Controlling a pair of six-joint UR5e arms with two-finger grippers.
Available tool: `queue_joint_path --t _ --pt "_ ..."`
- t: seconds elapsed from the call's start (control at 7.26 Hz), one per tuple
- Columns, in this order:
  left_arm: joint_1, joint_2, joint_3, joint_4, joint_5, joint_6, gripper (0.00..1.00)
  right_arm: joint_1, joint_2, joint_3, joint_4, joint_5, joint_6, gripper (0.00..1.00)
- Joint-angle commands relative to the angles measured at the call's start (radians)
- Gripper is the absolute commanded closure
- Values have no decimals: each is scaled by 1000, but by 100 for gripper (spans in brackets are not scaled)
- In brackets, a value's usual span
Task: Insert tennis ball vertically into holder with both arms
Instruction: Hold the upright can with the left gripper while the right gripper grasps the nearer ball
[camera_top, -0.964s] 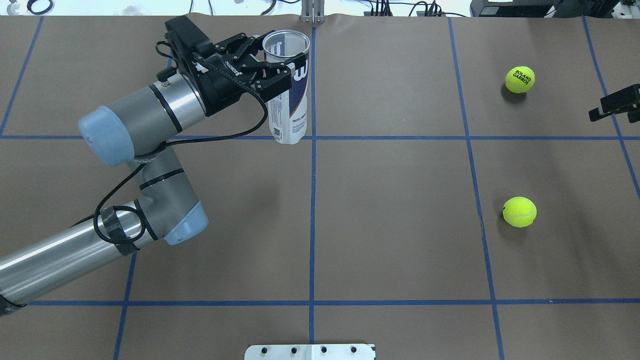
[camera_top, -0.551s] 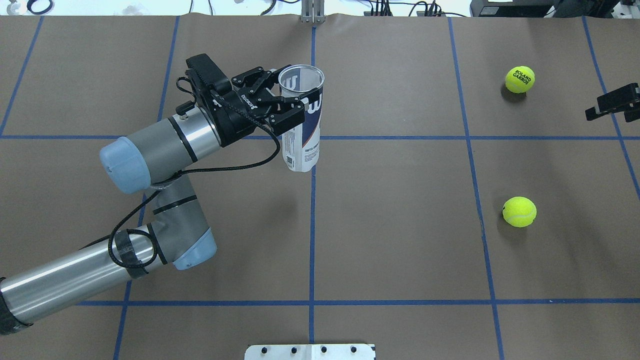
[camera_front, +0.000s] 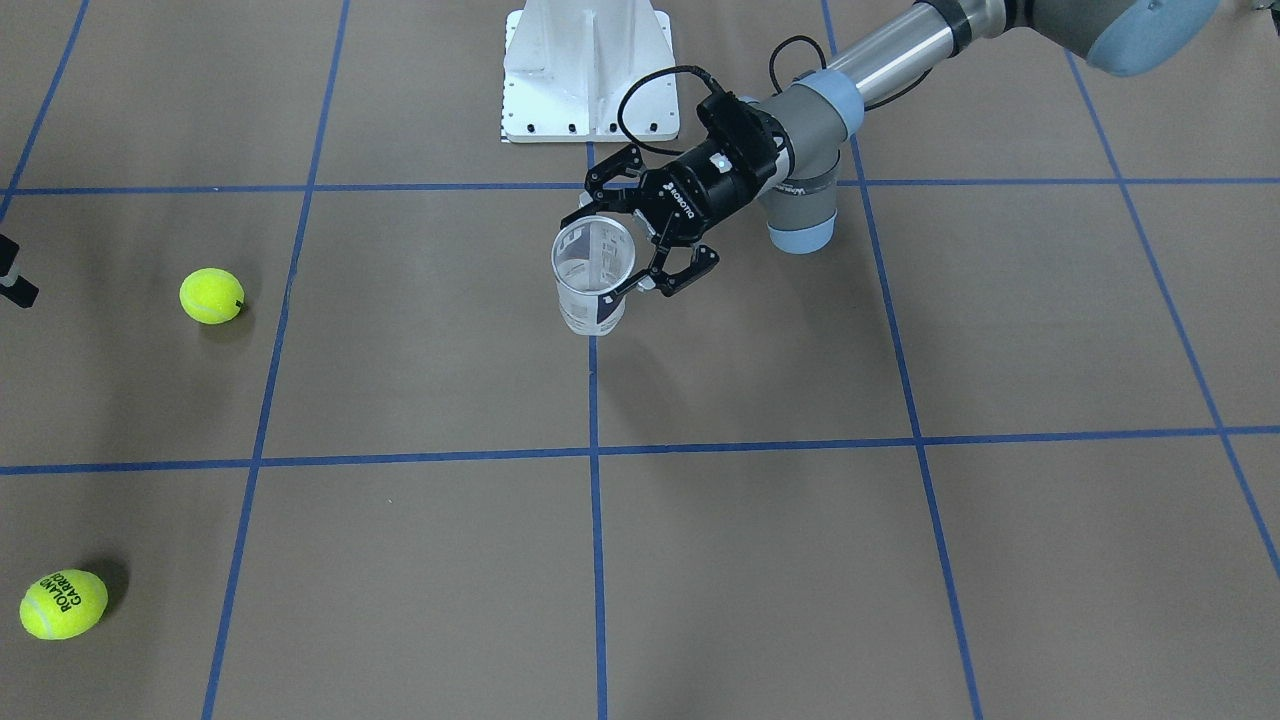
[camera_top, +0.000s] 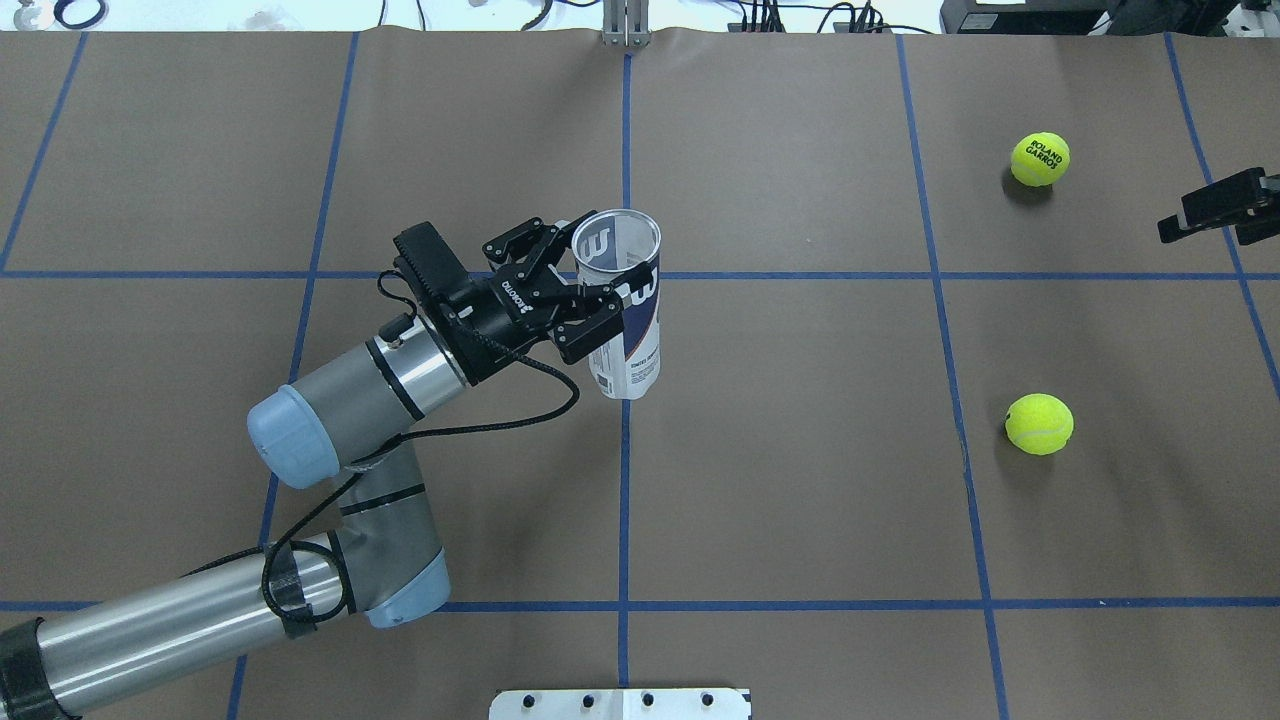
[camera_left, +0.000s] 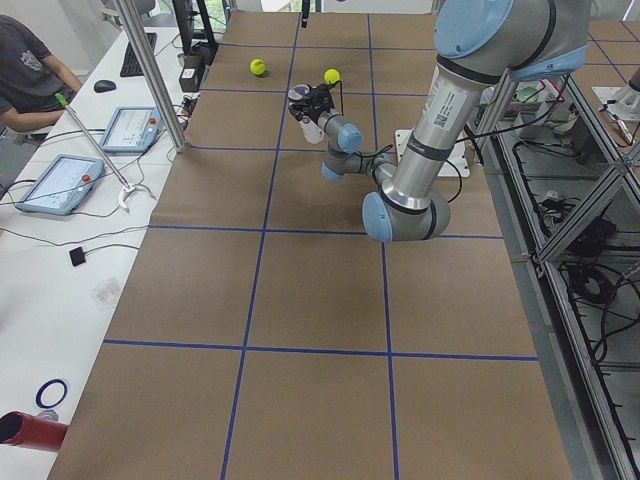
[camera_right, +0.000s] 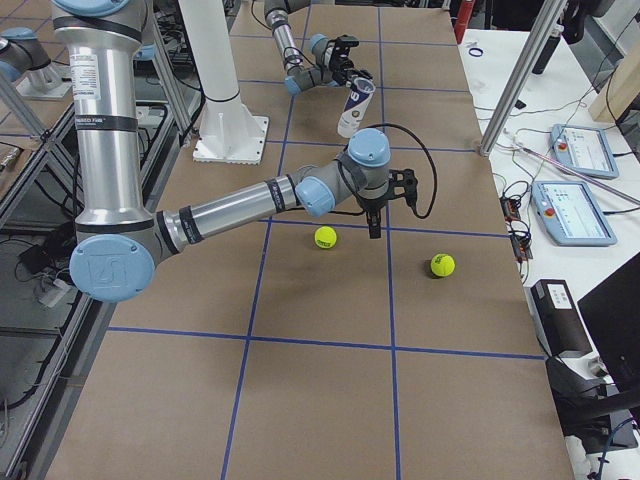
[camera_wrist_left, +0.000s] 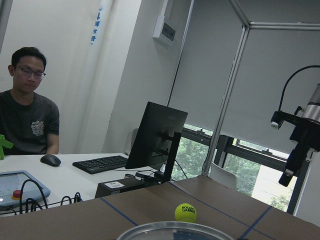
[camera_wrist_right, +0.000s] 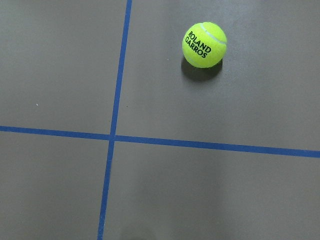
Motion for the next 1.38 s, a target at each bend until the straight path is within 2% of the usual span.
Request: queue_joint_path --t 0.0,0.14,0.41,0.83,1.24 --pt "26 15 2 -30 26 61 65 -33 0 13 0 -4 47 1" --pt "61 24 8 -76 53 107 65 -55 0 31 0 -34 49 1" --pt "77 21 25 -85 97 121 66 -87 -14 31 -5 -39 78 1" --pt "89 9 37 -81 100 135 64 -283 -15 28 -5 -144 249 1" --pt "92 6 54 -81 127 141 64 -372 -37 22 -9 -158 277 1"
